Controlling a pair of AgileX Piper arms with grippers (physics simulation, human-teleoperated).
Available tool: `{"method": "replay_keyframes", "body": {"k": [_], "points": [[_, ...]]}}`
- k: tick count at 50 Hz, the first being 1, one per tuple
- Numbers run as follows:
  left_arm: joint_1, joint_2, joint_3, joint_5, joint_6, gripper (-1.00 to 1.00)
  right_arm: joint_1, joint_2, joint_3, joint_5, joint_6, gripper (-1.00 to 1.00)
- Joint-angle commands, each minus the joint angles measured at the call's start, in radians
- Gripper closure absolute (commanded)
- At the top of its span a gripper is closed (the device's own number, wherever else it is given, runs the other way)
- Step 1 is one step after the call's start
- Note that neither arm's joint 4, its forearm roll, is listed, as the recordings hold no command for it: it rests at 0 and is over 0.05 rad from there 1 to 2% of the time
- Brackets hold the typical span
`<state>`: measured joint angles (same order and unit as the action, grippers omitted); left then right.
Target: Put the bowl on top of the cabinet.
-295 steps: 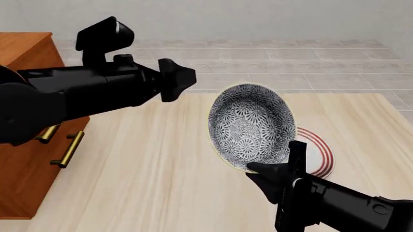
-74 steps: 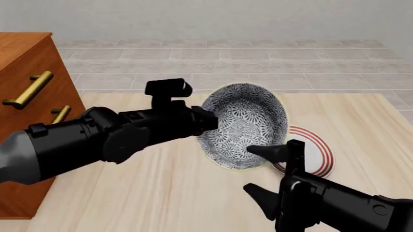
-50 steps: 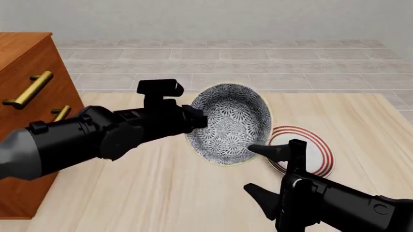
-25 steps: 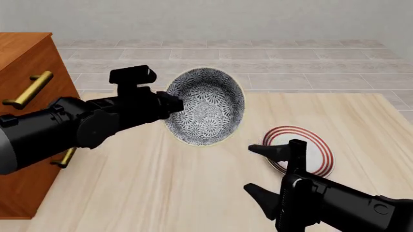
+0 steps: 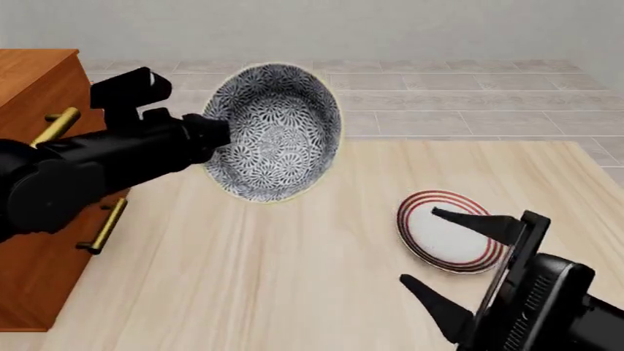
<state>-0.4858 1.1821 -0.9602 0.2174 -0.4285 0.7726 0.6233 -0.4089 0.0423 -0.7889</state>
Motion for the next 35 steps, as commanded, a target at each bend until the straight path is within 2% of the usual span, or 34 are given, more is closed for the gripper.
{"method": "replay_keyframes", "body": {"k": [1, 4, 7, 8, 12, 14, 16, 18, 19, 20, 21, 24, 30, 31, 32, 35], "points": [[0.004, -0.133, 0.023, 0.016, -0.023, 1.0, -0.057, -0.128, 0.003, 0.034, 0.169, -1.0], [0.025, -0.167, 0.038, 0.018, -0.022, 1.0, -0.075, -0.149, 0.0, 0.038, 0.197, -1.0], [0.006, -0.179, 0.038, 0.017, -0.026, 1.0, -0.09, -0.162, 0.001, 0.037, 0.221, -1.0], [0.004, -0.196, 0.047, 0.022, -0.057, 1.0, -0.101, -0.181, -0.005, 0.043, 0.255, -1.0], [0.013, -0.229, 0.057, 0.037, -0.062, 1.0, -0.131, -0.199, 0.004, 0.042, 0.273, -1.0], [0.012, -0.247, 0.064, 0.047, -0.064, 1.0, -0.149, -0.225, -0.001, 0.051, 0.33, -1.0], [0.002, -0.269, 0.088, 0.039, -0.11, 1.0, -0.168, -0.239, 0.012, 0.048, 0.339, -1.0], [0.02, -0.287, 0.105, 0.055, -0.095, 1.0, -0.192, -0.268, 0.024, 0.046, 0.383, -1.0], [0.02, -0.287, 0.105, 0.055, -0.095, 1.0, -0.192, -0.268, 0.024, 0.046, 0.383, -1.0], [0.021, -0.319, 0.127, 0.041, -0.095, 1.0, -0.219, -0.299, 0.041, 0.04, 0.432, -1.0], [0.021, -0.32, 0.127, 0.041, -0.095, 1.0, -0.219, -0.299, 0.042, 0.04, 0.432, -1.0], [0.019, -0.346, 0.161, 0.035, -0.101, 1.0, -0.268, -0.35, 0.068, 0.035, 0.488, -1.0], [0.063, -0.418, 0.22, 0.014, -0.111, 1.0, -0.32, -0.402, 0.144, -0.001, 0.536, -1.0], [0.062, -0.421, 0.224, 0.011, -0.109, 1.0, -0.344, -0.414, 0.147, 0.002, 0.572, -1.0], [0.066, -0.434, 0.235, 0.007, -0.113, 1.0, -0.344, -0.423, 0.16, -0.009, 0.56, -1.0], [0.073, -0.461, 0.253, 0.009, -0.123, 1.0, -0.374, -0.433, 0.188, -0.026, 0.584, -1.0]]}}
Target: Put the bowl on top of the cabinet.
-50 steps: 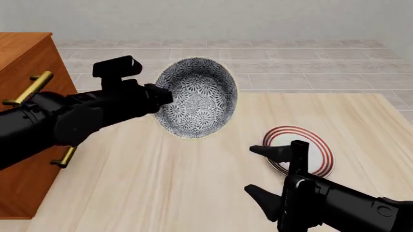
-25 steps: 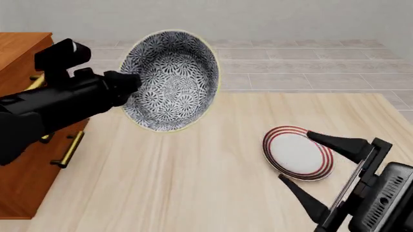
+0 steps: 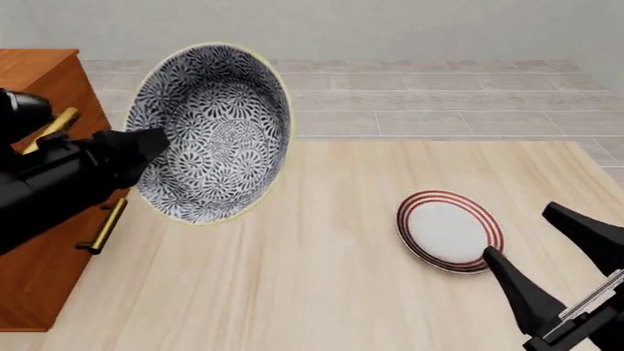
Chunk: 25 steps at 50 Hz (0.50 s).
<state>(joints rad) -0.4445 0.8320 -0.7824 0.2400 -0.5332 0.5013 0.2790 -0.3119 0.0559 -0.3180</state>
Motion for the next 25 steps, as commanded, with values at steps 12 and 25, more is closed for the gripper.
{"method": "replay_keyframes", "body": {"k": [12, 25], "points": [[0.049, -0.251, 0.11, 0.02, -0.028, 1.0, -0.252, -0.201, 0.167, -0.066, 0.228, -1.0], [0.068, -0.382, 0.163, 0.031, -0.03, 1.0, -0.324, -0.16, 0.254, -0.154, 0.248, -1.0]]}}
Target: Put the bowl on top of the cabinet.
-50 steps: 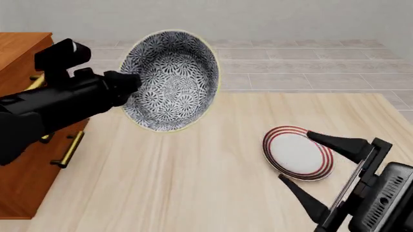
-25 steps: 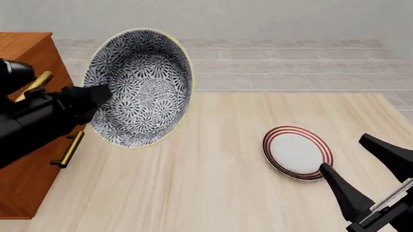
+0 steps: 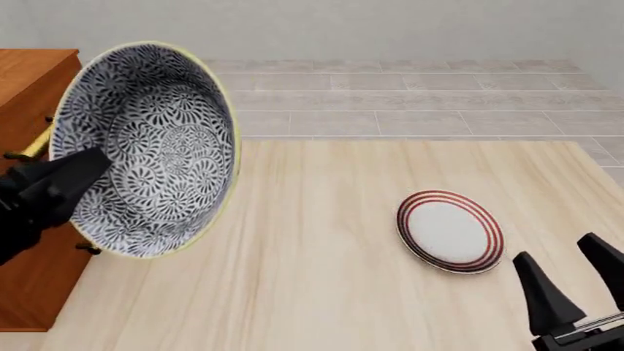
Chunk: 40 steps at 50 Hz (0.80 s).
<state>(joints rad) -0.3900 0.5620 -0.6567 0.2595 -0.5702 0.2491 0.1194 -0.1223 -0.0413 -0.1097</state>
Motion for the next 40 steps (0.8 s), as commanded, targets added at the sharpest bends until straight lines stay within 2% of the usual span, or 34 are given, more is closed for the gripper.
{"method": "replay_keyframes", "body": {"k": [1, 8, 15, 19, 21, 22, 24, 40], "points": [[0.014, -0.118, 0.044, 0.012, 0.007, 1.0, -0.076, 0.002, 0.069, -0.062, 0.042, -1.0], [0.018, -0.157, 0.071, -0.008, -0.018, 1.0, -0.094, 0.041, 0.111, -0.117, 0.046, -1.0], [0.019, -0.176, 0.089, -0.013, -0.028, 1.0, -0.107, 0.055, 0.122, -0.131, 0.055, -1.0], [0.027, -0.182, 0.104, -0.031, -0.034, 1.0, -0.123, 0.096, 0.122, -0.158, 0.071, -1.0], [0.03, -0.181, 0.103, -0.034, -0.033, 1.0, -0.121, 0.062, 0.122, -0.135, 0.094, -1.0], [0.032, -0.186, 0.105, -0.037, -0.041, 1.0, -0.124, 0.054, 0.122, -0.127, 0.123, -1.0], [0.031, -0.188, 0.105, -0.038, -0.04, 1.0, -0.122, 0.05, 0.122, -0.123, 0.106, -1.0], [0.021, -0.167, 0.134, -0.068, -0.029, 1.0, -0.122, 0.05, 0.122, -0.122, 0.107, -1.0]]}}
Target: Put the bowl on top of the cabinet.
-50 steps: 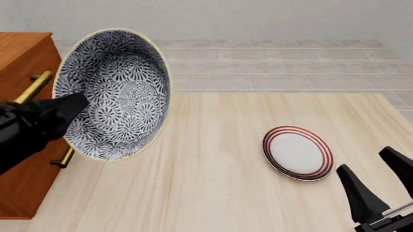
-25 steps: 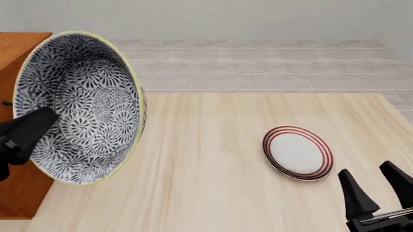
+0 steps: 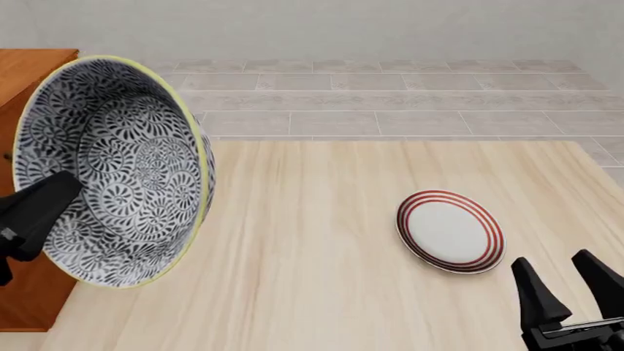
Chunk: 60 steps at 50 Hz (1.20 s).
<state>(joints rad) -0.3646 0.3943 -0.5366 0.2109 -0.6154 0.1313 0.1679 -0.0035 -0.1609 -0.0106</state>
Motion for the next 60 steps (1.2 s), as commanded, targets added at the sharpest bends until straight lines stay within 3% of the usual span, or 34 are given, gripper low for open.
{"method": "replay_keyframes", "body": {"k": [1, 10, 19, 36, 53, 60], "points": [[-0.005, 0.001, 0.013, -0.019, 0.016, 1.0, -0.004, 0.001, 0.003, -0.003, 0.008, -1.0], [-0.009, 0.022, 0.009, -0.019, 0.016, 1.0, -0.004, 0.014, 0.003, -0.016, 0.009, -1.0], [0.013, 0.069, -0.072, 0.045, 0.05, 1.0, -0.004, 0.018, 0.003, -0.02, 0.009, -1.0], [0.118, 0.18, -0.36, 0.259, 0.084, 1.0, -0.004, 0.008, 0.003, -0.009, 0.008, -1.0], [0.219, 0.301, -0.557, 0.379, 0.124, 1.0, -0.004, 0.016, 0.003, -0.017, 0.008, -1.0], [0.301, 0.369, -0.636, 0.439, 0.145, 1.0, -0.004, 0.017, 0.003, -0.018, 0.008, -1.0]]}}
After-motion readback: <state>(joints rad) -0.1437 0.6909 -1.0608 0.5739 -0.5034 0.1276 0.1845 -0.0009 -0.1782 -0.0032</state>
